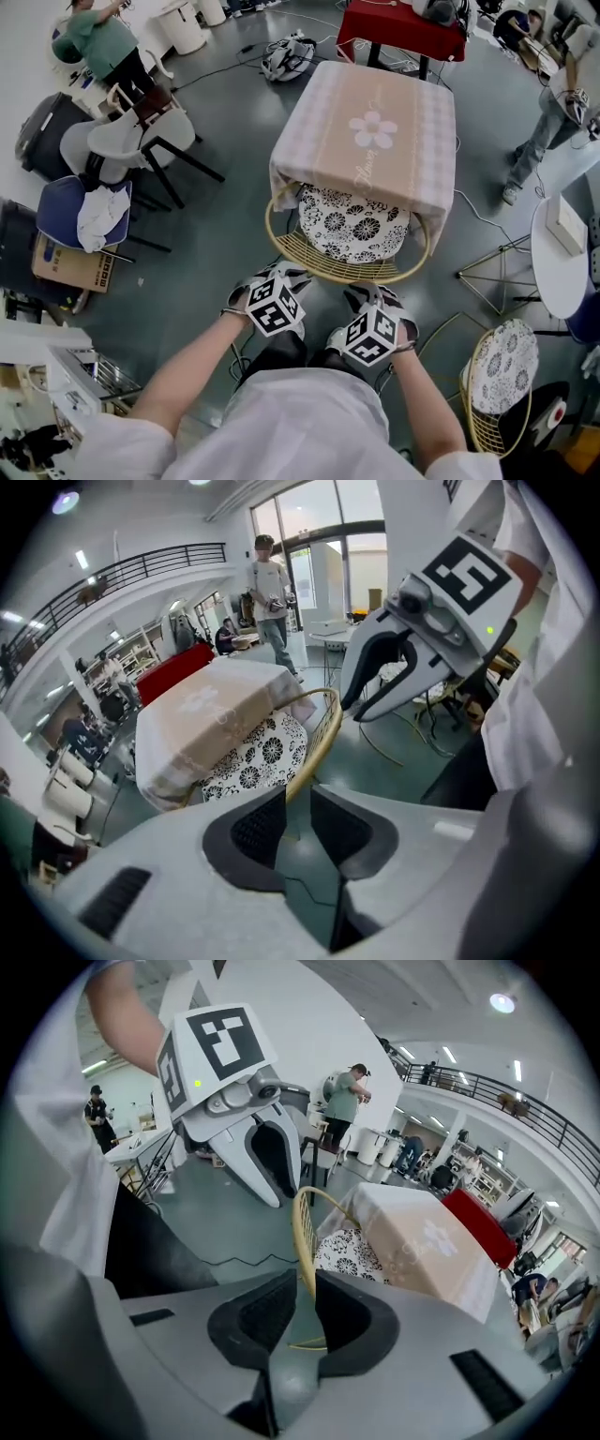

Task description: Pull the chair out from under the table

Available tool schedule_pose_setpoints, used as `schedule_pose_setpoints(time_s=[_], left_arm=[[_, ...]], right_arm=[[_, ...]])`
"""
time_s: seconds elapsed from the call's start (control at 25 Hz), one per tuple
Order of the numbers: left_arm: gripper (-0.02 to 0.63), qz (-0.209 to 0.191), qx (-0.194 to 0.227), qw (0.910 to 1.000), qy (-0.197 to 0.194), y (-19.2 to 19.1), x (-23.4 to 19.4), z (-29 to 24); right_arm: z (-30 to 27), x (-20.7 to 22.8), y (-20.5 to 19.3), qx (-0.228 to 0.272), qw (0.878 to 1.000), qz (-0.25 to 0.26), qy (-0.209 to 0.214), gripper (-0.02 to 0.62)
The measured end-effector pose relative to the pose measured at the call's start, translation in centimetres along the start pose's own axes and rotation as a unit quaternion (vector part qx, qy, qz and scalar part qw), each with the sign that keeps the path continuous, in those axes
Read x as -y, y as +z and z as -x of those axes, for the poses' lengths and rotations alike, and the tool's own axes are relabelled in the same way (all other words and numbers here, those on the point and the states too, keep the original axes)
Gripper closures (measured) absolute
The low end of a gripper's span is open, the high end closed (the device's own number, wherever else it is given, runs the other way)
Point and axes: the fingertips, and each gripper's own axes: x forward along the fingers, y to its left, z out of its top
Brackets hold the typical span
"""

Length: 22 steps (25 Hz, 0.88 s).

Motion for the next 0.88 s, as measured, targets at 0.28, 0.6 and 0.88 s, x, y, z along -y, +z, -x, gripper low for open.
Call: schedule_pose_setpoints(time_s=[0.28, 0.6, 0.88], left_arm=[[0.515, -0.090, -0.022, 0.9952, -0.029, -1.9, -1.3, -1.0], [0.469, -0.179, -0.033, 0.9809, -0.068, -3.3, -1.6, -2.5], [0.468, -0.238, -0.027, 0.9669, -0.087, -2.9, -1.8, -4.0]], right_arm=[[-1.8, 0.0, -1.1, -0.049, 0.998, 0.030, -0.003, 0.511], [-3.7, 0.1, -1.3, -0.094, 0.993, 0.064, -0.015, 0.489], [-5.4, 0.2, -1.3, -0.130, 0.985, 0.112, -0.009, 0.485]])
